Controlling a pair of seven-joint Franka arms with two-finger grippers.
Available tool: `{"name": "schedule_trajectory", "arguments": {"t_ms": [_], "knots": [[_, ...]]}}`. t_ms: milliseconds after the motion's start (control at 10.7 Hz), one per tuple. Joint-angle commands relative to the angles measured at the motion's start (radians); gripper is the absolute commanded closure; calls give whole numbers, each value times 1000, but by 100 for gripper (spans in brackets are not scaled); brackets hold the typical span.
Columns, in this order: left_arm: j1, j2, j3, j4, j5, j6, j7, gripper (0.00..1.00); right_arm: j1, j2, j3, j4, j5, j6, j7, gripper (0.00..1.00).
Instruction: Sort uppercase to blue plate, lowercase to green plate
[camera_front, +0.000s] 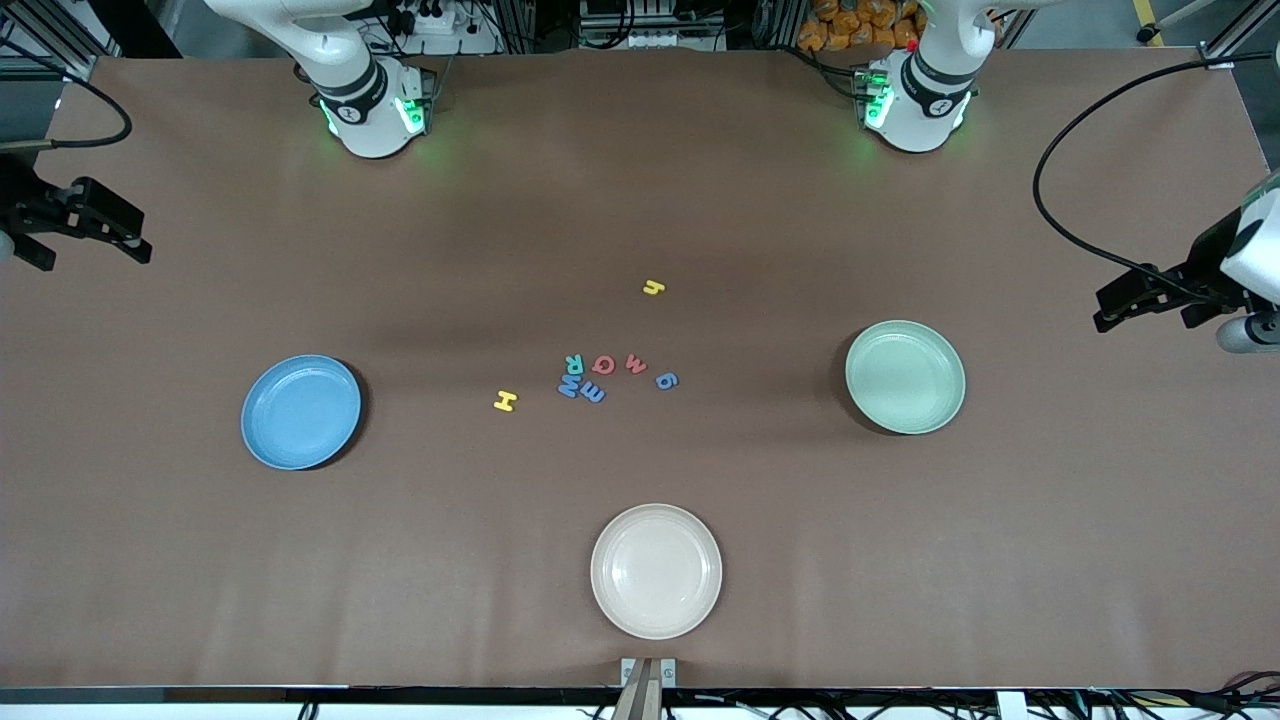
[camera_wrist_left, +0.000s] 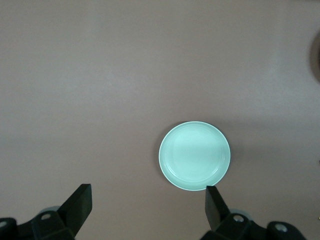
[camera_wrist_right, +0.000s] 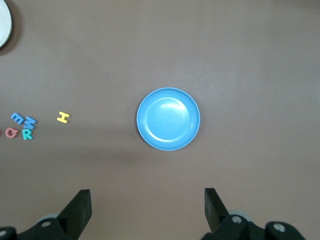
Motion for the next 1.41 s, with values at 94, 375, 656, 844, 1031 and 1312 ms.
{"name": "schedule_trajectory", "arguments": {"t_ms": [94,375,656,844,1031,1312], "knots": [[5,9,-1,21,-15,6,23,0,3,-33,-3,-21,2,1,-5,0],[5,9,-1,21,-18,6,23,0,1,-33,-4,-21,2,-8,-5,0],[-14,4,-9,21,-34,8,-66,0,3,-25,-6,-24,2,-13,-5,0],[-24,-1,-28,21,-31,8,-67,0,4,-19,-6,-50,2,-1,-5,0],[-29,5,-79,18,-32,0,-70,0,12,-14,-3,-113,2,51,-3,0],[-58,99,-177,12,-26,-15,-251,0,65,33,-3,-155,2,84,12,0]]}}
